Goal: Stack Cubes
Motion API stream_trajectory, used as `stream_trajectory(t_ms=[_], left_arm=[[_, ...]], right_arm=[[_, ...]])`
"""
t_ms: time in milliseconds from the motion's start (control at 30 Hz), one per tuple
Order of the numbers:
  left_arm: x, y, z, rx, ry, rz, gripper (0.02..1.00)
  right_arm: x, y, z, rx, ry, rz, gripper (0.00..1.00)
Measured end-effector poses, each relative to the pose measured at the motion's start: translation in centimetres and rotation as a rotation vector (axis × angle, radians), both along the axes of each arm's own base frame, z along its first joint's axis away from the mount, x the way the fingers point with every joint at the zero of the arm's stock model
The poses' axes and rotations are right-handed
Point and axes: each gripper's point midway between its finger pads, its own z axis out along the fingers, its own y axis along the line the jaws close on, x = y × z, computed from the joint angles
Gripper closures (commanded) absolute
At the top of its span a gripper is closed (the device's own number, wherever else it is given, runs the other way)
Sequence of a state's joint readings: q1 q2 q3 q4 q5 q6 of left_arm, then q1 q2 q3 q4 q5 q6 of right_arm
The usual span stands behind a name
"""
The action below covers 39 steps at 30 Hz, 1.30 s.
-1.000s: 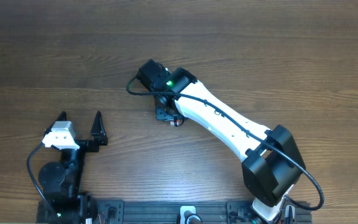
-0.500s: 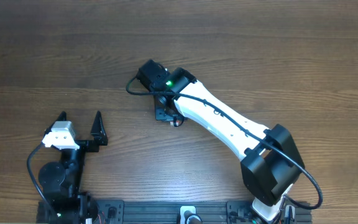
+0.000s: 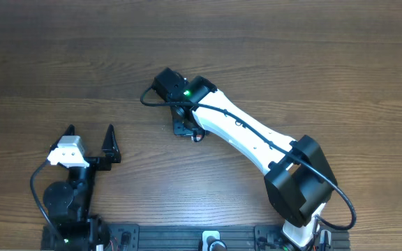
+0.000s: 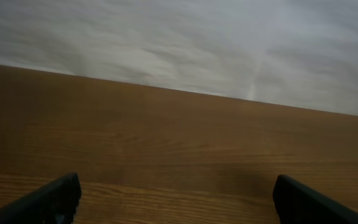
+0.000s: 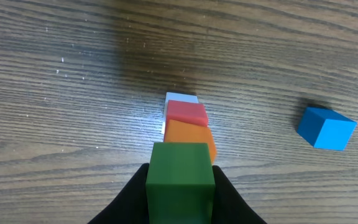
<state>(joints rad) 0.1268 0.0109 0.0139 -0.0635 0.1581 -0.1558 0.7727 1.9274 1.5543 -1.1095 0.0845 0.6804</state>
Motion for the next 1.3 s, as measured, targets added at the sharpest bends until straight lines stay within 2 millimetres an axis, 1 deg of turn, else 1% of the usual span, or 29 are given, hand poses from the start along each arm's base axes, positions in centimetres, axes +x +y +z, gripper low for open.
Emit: stream_trajectory(t_ms=[167,467,633,667,800,867,933,1133,1233,1300], left_arm=[[0.0,0.0,0.0,0.0,0.0,0.0,0.018],[0.0,0.0,0.0,0.0,0.0,0.0,0.018],[0.0,0.0,0.0,0.0,0.0,0.0,0.018],[0.0,0.0,0.0,0.0,0.0,0.0,0.018],[0.0,0.0,0.0,0.0,0.0,0.0,0.018],[0.0,0.0,0.0,0.0,0.0,0.0,0.018],[0.0,0.0,0.0,0.0,0.0,0.0,0.018],[0.0,0.0,0.0,0.0,0.0,0.0,0.018],[0.0,0.0,0.0,0.0,0.0,0.0,0.018],[0.0,0.0,0.0,0.0,0.0,0.0,0.018]], right_arm=[[0.0,0.0,0.0,0.0,0.0,-0.002,0.671],[0.0,0.0,0.0,0.0,0.001,0.002,0.586],[0.1,-0.1,0.0,0.0,0.0,-0.002,0.505],[0.1,-0.1,0.0,0.0,0.0,-0.001,0.476],[0.3,-0.4,0.0,0.002,0.002,-0.014,0.244],[0.6,-0.7,0.0,0.002,0.004,-0.018,0.106],[0.8,-1.0,0.0,0.003,0.005,-0.021,0.009],[1.2,-0.9,0.6,0.012,-0.008,0.001,0.007],[1.1,-1.1,1.8,0.027,-0.026,0.008,0.009],[1.1,-1.4,3.2,0.043,-0.047,0.01,0.009]])
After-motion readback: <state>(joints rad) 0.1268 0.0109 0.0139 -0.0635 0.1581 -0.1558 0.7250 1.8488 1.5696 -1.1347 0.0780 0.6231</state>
